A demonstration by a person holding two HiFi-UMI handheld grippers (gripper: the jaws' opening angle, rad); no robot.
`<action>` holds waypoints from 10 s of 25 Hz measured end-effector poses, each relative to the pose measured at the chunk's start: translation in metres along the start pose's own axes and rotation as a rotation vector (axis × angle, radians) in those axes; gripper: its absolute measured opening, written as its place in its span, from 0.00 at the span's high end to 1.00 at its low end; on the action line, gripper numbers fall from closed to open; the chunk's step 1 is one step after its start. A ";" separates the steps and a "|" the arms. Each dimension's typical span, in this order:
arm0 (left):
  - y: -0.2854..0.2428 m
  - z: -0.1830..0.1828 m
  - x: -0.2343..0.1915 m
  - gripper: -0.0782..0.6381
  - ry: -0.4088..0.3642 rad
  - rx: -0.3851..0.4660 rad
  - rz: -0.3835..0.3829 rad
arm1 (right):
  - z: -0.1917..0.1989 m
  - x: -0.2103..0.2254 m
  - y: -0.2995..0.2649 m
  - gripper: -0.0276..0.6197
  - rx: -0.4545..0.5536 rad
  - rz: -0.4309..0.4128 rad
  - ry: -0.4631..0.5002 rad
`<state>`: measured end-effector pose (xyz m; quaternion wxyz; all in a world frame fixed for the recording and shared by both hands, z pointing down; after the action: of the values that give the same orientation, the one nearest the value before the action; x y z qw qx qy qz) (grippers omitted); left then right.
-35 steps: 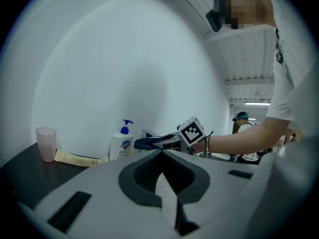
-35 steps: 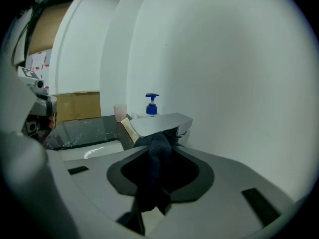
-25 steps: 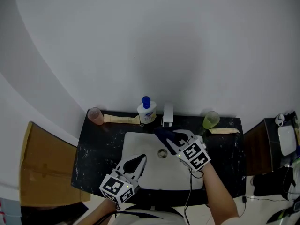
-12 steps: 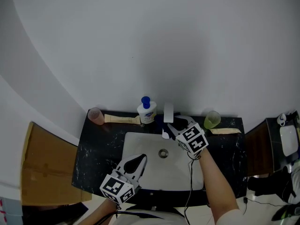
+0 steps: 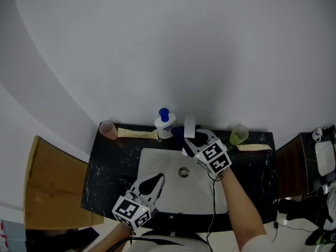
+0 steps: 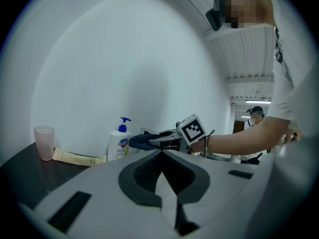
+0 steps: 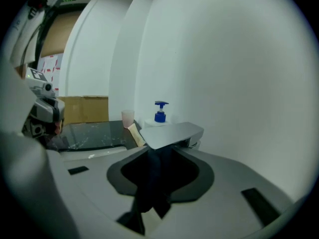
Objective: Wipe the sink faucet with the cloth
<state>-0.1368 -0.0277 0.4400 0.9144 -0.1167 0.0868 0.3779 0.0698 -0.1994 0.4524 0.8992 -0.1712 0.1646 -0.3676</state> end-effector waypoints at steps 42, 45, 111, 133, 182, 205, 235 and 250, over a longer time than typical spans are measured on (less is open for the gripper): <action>0.006 -0.003 -0.006 0.89 -0.009 0.016 -0.007 | 0.031 0.031 0.029 0.79 0.045 0.201 -0.131; 0.006 -0.002 -0.007 0.89 -0.008 0.011 -0.007 | 0.025 0.016 0.025 0.79 0.066 0.084 -0.082; -0.008 -0.002 -0.011 0.89 -0.017 -0.052 -0.046 | 0.104 0.060 -0.028 0.80 0.141 -0.066 -0.894; -0.010 -0.007 -0.005 0.89 -0.017 -0.049 -0.055 | 0.083 0.061 -0.020 0.80 0.048 -0.061 -0.931; -0.003 -0.001 0.000 0.89 -0.014 -0.034 -0.045 | 0.079 0.050 -0.026 0.80 -0.200 -0.114 -0.556; 0.009 -0.007 0.001 0.89 -0.013 -0.033 -0.063 | 0.072 0.057 -0.019 0.80 -0.085 -0.065 -0.619; 0.029 0.003 0.005 0.89 -0.008 -0.009 -0.078 | 0.066 -0.039 0.038 0.80 0.020 0.014 0.233; 0.030 0.003 0.005 0.89 -0.006 0.002 -0.083 | 0.065 -0.026 0.037 0.80 0.066 -0.048 0.055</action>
<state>-0.1539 -0.0030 0.4370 0.9297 -0.1181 0.0794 0.3397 0.1024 -0.1436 0.4990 0.8904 -0.1353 0.1729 -0.3987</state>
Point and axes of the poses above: the fingertips, and each gripper's own axes: y backward along the fingers, x to its right, z out of its underside, the point moved 10 cm from there along y, backward along the fingers, and after that the axes turned 4 degrees about z, right-handed, at the moved point
